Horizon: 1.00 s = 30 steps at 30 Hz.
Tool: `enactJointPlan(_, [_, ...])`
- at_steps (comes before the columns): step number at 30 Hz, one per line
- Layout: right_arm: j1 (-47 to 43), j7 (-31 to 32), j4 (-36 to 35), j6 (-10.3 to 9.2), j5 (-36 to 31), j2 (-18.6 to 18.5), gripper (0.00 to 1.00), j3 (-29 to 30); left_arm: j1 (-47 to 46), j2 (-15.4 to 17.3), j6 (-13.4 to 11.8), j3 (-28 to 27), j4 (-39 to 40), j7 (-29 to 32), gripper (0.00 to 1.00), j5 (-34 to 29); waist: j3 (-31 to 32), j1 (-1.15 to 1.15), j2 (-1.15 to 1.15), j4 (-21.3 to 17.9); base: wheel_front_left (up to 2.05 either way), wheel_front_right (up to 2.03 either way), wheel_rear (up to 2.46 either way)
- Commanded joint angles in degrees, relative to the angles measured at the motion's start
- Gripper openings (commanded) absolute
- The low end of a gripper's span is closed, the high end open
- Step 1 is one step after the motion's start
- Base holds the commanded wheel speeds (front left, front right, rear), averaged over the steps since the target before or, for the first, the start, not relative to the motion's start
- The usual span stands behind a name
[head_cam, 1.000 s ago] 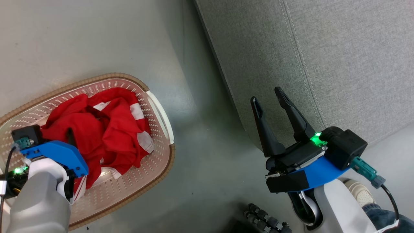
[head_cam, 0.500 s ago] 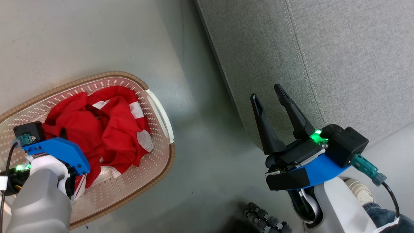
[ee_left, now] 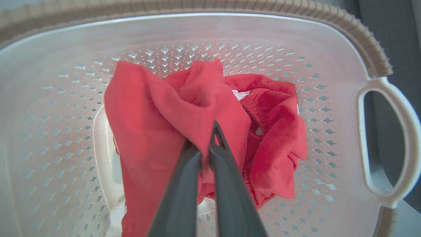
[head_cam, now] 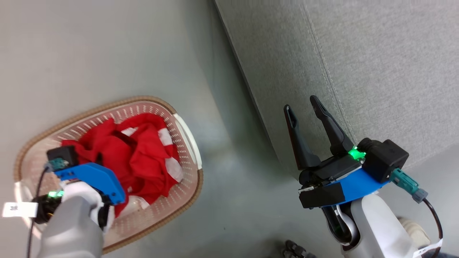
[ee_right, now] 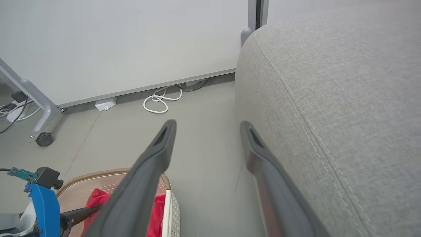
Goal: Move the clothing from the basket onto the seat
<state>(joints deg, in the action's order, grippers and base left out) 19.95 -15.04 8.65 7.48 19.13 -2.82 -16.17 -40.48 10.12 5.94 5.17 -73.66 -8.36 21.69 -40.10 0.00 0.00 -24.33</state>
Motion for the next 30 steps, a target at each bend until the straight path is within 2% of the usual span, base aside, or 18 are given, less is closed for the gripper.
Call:
enactJointPlan(1, [-0.48,-0.22,0.25,0.03,-0.67,-0.11,1.00,0.28,0.47,-0.50,0.31,0.54,0.05,-0.28,0.00,-0.06,4.75,0.00,0.00,2.63,0.00,0.00,0.00])
enactJointPlan(5, [-1.93,-0.22,1.31,0.03,-2.00,-0.14,1.00,0.45,2.40,-2.26,1.25,1.67,-0.03,-0.24,0.00,0.60,11.21,0.00,0.00,5.58,0.00,0.00,0.00])
enactJointPlan(9, [-3.91,-0.22,3.14,0.03,-3.61,-0.17,1.00,0.78,4.31,-5.64,1.69,2.97,1.07,-0.23,0.00,2.69,18.39,0.00,0.00,8.59,0.00,0.00,0.00])
enactJointPlan(15, [-7.19,-0.22,5.49,0.03,-5.56,-0.17,1.00,1.48,8.68,-7.19,1.54,9.36,7.71,1.72,0.00,6.78,27.71,0.00,0.00,12.35,0.00,0.00,0.00])
enactJointPlan(22, [-10.28,-0.22,7.16,0.03,-7.32,-0.16,1.00,2.64,11.38,-7.19,1.55,20.15,20.01,3.40,0.00,14.14,33.64,0.00,0.00,15.96,0.00,0.00,0.00])
enactJointPlan(30, [-12.69,-0.22,8.22,0.03,-8.29,-0.15,1.00,4.15,8.22,-7.21,1.56,27.68,28.52,3.67,0.00,16.44,36.78,0.00,0.00,18.80,0.00,0.00,0.00])
